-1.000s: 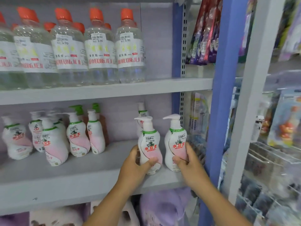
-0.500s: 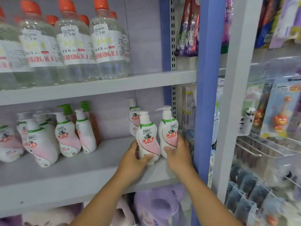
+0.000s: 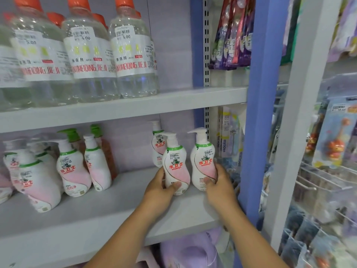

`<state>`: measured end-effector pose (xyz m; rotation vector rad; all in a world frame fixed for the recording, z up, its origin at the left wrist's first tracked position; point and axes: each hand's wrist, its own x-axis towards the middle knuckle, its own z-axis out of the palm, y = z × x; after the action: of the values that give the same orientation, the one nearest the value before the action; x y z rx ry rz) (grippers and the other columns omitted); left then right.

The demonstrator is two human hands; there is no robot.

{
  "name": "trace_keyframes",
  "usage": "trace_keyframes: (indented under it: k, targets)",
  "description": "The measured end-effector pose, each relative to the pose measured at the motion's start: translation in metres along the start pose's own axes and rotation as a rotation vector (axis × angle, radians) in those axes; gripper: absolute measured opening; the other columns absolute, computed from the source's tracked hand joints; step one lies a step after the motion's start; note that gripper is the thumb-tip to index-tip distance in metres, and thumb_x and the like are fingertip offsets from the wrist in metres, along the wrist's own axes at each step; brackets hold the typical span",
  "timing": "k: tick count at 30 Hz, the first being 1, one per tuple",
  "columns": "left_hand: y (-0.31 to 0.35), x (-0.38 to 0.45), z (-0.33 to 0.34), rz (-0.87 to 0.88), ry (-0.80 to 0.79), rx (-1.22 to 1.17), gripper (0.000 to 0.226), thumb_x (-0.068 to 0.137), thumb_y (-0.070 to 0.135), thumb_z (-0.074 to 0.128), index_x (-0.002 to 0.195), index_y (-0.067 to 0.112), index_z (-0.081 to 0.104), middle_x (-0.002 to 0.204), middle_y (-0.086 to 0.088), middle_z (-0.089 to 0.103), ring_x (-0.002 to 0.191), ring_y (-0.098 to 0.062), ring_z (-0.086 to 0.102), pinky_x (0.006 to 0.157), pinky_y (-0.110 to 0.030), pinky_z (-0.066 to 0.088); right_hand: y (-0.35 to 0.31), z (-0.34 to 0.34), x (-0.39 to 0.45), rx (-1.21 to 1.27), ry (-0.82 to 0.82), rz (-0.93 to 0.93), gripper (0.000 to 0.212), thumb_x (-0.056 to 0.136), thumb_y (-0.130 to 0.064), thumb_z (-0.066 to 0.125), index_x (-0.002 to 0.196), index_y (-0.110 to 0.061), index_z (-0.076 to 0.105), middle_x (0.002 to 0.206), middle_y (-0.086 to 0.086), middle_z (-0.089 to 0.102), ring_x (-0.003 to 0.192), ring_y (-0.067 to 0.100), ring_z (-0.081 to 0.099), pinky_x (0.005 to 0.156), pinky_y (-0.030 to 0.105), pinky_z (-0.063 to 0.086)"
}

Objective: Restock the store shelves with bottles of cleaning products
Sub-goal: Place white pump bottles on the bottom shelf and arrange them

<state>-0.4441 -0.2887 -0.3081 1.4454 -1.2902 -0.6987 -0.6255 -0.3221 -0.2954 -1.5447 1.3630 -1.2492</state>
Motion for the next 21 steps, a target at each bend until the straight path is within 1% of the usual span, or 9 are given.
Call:
trace_keyframes:
  k: [3,6,8,11,14,16,18,19,21]
  targets:
    - [0.000,0.003,0.001,0.012,-0.012,-0.010,0.046,0.091,0.018,0.073,0.130,0.035,0.056,0.117,0.022,0.069,0.108,0.003,0.065,0.087,-0.013,0.048,0.005,0.001,0.001,-0.015,-0.004,-0.003,0.056,0.098,-0.005,0.055,0.150,-0.022,0.042,0.146,-0.001,0.049,0.130,0.018,0.050,0.103,0.022,0.034]
    - [0.001,0.001,0.000,0.019,-0.030,-0.009,0.046,0.090,0.020,0.074,0.130,0.036,0.057,0.119,0.021,0.071,0.111,0.000,0.066,0.097,-0.024,0.051,0.009,0.003,0.005,-0.034,-0.015,-0.018,0.059,0.096,-0.008,0.060,0.151,-0.021,0.042,0.149,0.001,0.049,0.132,0.022,0.051,0.112,0.033,0.038]
    - [0.002,-0.002,-0.002,0.017,-0.026,-0.013,0.045,0.090,0.021,0.074,0.129,0.036,0.057,0.121,0.017,0.071,0.111,0.000,0.066,0.098,-0.023,0.052,0.010,0.004,0.002,-0.048,0.018,-0.024,0.064,0.094,-0.012,0.065,0.152,-0.019,0.039,0.152,0.004,0.045,0.136,0.025,0.046,0.114,0.037,0.036]
    - [0.007,-0.013,-0.019,-0.027,0.108,-0.041,0.048,0.091,0.025,0.074,0.128,0.038,0.048,0.123,0.011,0.064,0.110,-0.005,0.064,0.084,-0.010,0.050,0.008,0.006,-0.024,-0.072,0.167,-0.158,0.066,0.088,-0.004,0.069,0.148,-0.010,0.042,0.150,0.013,0.042,0.138,0.030,0.041,0.111,0.028,0.030]
    - [0.006,-0.025,-0.062,0.005,0.348,-0.037,0.039,0.091,0.015,0.073,0.120,0.031,0.053,0.122,0.004,0.065,0.109,-0.014,0.064,0.088,-0.019,0.051,-0.001,0.021,-0.073,-0.061,0.272,-0.383,0.053,0.082,0.000,0.071,0.133,-0.011,0.057,0.138,0.005,0.049,0.127,0.020,0.044,0.103,0.012,0.024]
    - [0.004,-0.031,-0.097,0.045,0.473,0.021,0.034,0.091,0.011,0.071,0.118,0.027,0.058,0.116,0.005,0.066,0.105,-0.015,0.063,0.087,-0.018,0.050,-0.012,0.040,-0.095,0.018,0.177,-0.486,0.047,0.079,-0.010,0.064,0.123,-0.025,0.059,0.128,-0.015,0.051,0.119,0.008,0.047,0.103,0.011,0.028]
    - [0.001,-0.028,-0.132,0.071,0.584,0.139,0.040,0.091,0.015,0.072,0.127,0.021,0.057,0.118,0.006,0.060,0.105,-0.020,0.062,0.092,-0.031,0.054,-0.030,0.068,-0.099,0.115,-0.037,-0.412,0.044,0.087,-0.014,0.062,0.121,-0.039,0.052,0.128,-0.027,0.049,0.121,0.005,0.050,0.105,0.019,0.034]
    - [0.000,-0.024,-0.148,0.089,0.602,0.237,0.048,0.091,0.018,0.072,0.135,0.018,0.054,0.123,0.005,0.055,0.105,-0.022,0.063,0.094,-0.038,0.054,-0.040,0.084,-0.096,0.118,-0.138,-0.341,0.045,0.091,-0.015,0.064,0.125,-0.041,0.049,0.133,-0.025,0.048,0.127,0.006,0.048,0.108,0.022,0.033]
    - [0.003,-0.013,-0.174,0.113,0.569,0.475,0.062,0.091,0.026,0.070,0.147,0.019,0.043,0.140,0.000,0.045,0.102,-0.024,0.066,0.091,-0.040,0.054,-0.058,0.117,-0.077,0.076,-0.214,-0.241,0.055,0.094,-0.017,0.064,0.142,-0.033,0.043,0.149,-0.011,0.042,0.140,0.011,0.038,0.114,0.024,0.028]
